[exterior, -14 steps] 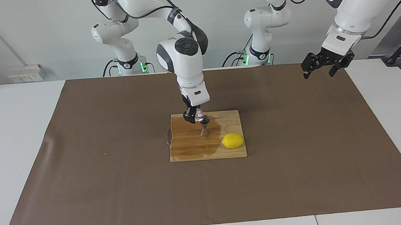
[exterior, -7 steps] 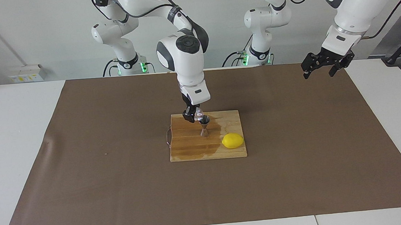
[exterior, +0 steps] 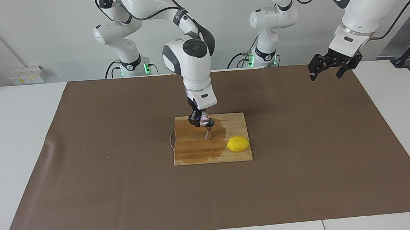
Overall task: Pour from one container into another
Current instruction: 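Hold the clear glass tilted over the metal cup with the right gripper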
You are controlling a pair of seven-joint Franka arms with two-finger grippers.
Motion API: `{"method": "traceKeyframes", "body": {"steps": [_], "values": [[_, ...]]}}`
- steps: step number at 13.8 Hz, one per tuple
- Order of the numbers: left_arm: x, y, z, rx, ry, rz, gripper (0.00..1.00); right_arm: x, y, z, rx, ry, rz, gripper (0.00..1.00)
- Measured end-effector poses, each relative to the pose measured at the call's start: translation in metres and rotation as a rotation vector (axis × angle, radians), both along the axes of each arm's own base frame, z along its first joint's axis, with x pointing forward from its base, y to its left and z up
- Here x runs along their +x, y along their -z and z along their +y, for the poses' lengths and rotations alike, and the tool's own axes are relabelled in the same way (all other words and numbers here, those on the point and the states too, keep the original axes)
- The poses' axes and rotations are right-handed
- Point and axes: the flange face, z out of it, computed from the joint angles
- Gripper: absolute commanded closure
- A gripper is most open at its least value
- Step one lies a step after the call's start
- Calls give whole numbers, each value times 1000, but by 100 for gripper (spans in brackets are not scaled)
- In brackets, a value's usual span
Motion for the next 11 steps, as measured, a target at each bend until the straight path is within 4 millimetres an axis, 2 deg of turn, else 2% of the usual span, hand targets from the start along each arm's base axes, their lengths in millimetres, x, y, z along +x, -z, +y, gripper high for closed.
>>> {"method": "traceKeyframes", "body": {"steps": [7, 11], "values": [[0, 0, 0, 0, 0, 0, 0, 2, -6, 1, 8, 3, -11, 100], [0, 0, 0, 0, 0, 0, 0, 14, -24, -11, 69, 22, -36, 100]]}}
